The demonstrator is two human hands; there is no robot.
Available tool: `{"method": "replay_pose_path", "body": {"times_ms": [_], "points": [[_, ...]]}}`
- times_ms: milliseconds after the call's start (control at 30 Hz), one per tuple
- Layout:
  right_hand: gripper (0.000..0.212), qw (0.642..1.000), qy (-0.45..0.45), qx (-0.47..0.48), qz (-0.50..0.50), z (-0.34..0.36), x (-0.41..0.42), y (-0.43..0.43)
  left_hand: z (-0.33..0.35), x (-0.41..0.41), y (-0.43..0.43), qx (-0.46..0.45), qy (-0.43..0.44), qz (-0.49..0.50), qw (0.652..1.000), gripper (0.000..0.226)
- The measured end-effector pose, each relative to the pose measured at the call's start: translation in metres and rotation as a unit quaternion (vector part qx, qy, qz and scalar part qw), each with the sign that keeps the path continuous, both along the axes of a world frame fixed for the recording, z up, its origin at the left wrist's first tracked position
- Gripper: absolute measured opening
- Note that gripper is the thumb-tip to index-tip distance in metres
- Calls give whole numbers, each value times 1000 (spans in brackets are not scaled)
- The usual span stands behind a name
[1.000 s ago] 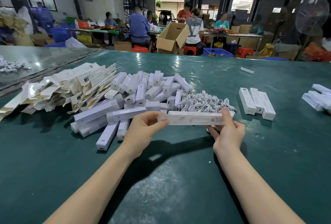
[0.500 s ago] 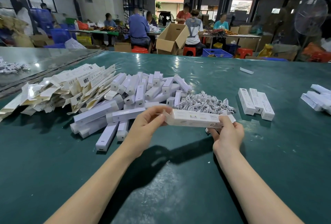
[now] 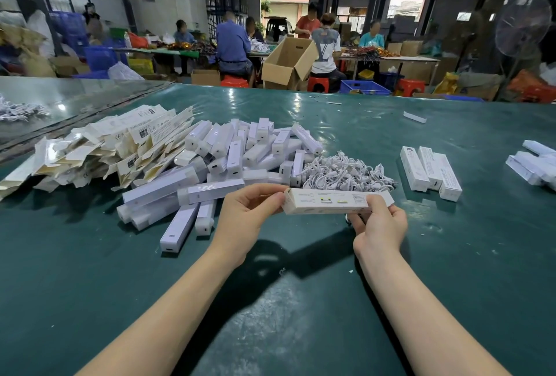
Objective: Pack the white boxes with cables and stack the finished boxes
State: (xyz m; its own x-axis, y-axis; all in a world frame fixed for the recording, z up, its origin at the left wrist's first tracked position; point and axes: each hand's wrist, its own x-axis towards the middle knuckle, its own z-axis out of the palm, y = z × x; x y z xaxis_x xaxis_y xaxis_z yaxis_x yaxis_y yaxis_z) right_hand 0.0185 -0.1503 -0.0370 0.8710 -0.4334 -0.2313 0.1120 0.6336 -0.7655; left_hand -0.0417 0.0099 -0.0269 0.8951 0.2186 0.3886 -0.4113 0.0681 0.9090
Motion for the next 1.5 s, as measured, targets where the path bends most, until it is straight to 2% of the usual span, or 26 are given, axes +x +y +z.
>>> {"method": "replay_pose_path", "body": {"times_ms": [133, 467, 567, 633, 700, 800, 867, 1067, 1233, 1333, 1500], "points": [[23, 1000, 6, 0, 5, -1, 0, 0, -1, 0, 0, -20, 12, -18, 1000, 42], [23, 1000, -1, 16, 17, 1, 0, 0, -1, 1, 3, -16, 34, -70, 997, 35], [23, 1000, 0, 11, 14, 0, 0, 0, -2, 1, 2, -8, 37, -51, 998, 38], [24, 1000, -2, 9, 11, 0, 1, 0, -2, 1, 2, -6, 40, -32, 999, 31], [24, 1000, -6, 15, 17, 0, 0, 0, -3, 3, 2, -28, 53, -31, 998, 22], [22, 999, -9, 33, 37, 0, 0, 1, -2, 2, 4, -123, 90, -95, 984, 5], [20, 998, -11, 41, 47, 0, 0, 2, -1, 1, 3, -147, 101, -122, 976, 9], [20, 996, -28, 43, 73, 1, -2, 6, 3, 0, 0, -187, 94, -102, 972, 7], [22, 994, -51, 51, 85, 2, -4, 7, 2, -2, -1, -203, 110, -153, 961, 10], [23, 995, -65, 30, 71, 3, -3, 5, 3, -1, 3, -173, 136, -159, 963, 9], [21, 987, -116, -99, 58, 4, -3, 3, 5, 3, 7, -119, 200, -108, 967, 21]]}}
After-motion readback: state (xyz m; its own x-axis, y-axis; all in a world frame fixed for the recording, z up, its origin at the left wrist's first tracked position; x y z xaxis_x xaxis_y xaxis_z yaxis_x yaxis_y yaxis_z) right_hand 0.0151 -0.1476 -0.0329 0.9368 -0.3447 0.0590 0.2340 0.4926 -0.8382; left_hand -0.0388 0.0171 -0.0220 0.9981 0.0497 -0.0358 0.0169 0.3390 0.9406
